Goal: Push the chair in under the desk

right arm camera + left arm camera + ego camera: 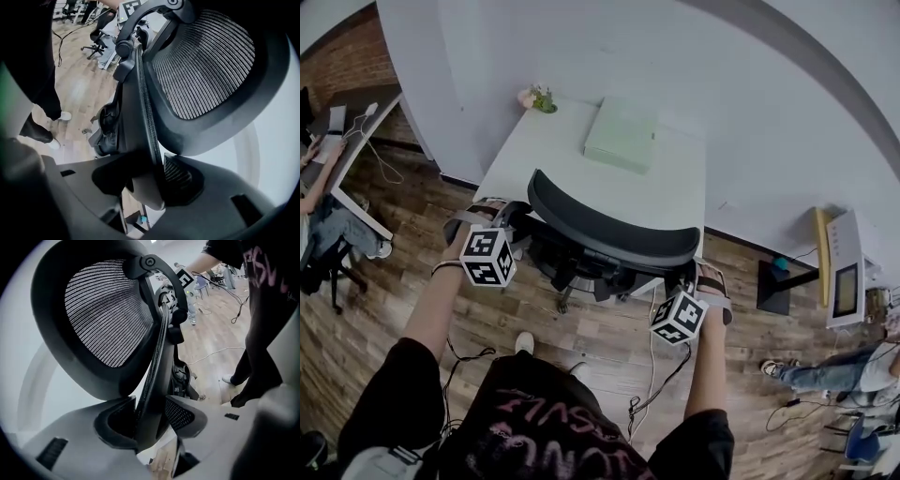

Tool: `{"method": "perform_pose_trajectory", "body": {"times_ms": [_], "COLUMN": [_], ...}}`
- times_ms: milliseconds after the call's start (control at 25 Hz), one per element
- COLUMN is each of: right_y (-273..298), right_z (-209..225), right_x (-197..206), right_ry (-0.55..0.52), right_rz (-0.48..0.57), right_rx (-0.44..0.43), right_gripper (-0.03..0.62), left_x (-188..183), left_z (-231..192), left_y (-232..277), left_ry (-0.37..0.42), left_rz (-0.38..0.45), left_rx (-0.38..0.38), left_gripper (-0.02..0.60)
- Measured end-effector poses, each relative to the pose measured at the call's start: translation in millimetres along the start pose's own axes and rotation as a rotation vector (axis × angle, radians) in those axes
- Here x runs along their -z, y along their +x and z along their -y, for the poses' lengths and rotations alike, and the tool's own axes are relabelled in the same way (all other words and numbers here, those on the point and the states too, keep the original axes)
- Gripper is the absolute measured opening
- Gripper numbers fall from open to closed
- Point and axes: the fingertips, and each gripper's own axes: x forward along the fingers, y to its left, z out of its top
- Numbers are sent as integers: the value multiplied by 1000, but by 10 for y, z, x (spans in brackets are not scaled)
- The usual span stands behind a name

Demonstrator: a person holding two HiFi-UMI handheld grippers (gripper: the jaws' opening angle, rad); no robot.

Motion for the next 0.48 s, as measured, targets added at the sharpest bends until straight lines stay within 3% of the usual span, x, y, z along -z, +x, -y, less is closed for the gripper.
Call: {"method": "perform_pose_trajectory", "body": {"times_ms": [280,480], "right_y": [0,-51], "right_z": [-16,4], "right_x": [1,9], "right_ry": [-13,11], "right_rz": [21,43], "right_rx": [-4,26], "right_gripper": [211,213], "left_x": [13,3], "left_z": [31,17], "left_y": [14,-14], "left_ry": [2,-27], "left_rz": [-82,-79], "left_rx": [-22,-32], "left_gripper": [209,209]}}
